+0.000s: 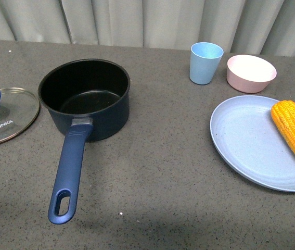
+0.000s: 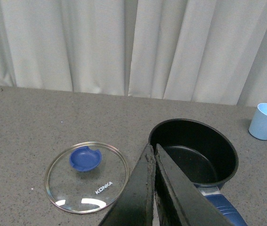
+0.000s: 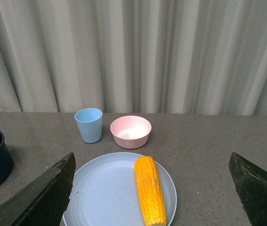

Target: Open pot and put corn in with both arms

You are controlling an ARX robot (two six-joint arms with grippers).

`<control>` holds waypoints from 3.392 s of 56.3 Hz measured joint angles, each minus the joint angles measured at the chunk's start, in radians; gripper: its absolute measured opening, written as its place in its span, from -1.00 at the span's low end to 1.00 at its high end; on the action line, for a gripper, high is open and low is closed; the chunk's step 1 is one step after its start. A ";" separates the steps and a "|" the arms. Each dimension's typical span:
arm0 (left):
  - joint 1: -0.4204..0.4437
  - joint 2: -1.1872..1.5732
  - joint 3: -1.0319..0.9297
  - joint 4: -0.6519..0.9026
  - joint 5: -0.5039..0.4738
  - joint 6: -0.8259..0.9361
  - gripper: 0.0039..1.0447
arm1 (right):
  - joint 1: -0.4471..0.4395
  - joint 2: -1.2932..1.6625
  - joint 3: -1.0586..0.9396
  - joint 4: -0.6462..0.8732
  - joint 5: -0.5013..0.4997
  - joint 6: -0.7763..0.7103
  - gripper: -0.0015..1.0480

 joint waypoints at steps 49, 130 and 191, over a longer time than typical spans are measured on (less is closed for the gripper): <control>0.000 -0.449 -0.001 -0.424 0.000 0.000 -0.93 | 0.000 0.000 0.000 0.000 0.000 0.000 0.82; -0.001 -0.692 -0.001 -0.673 0.000 0.003 0.88 | -0.018 1.761 0.605 0.343 0.049 -0.127 0.82; -0.001 -0.692 -0.001 -0.673 0.000 0.003 0.88 | 0.000 2.005 0.759 0.333 0.046 -0.013 -0.37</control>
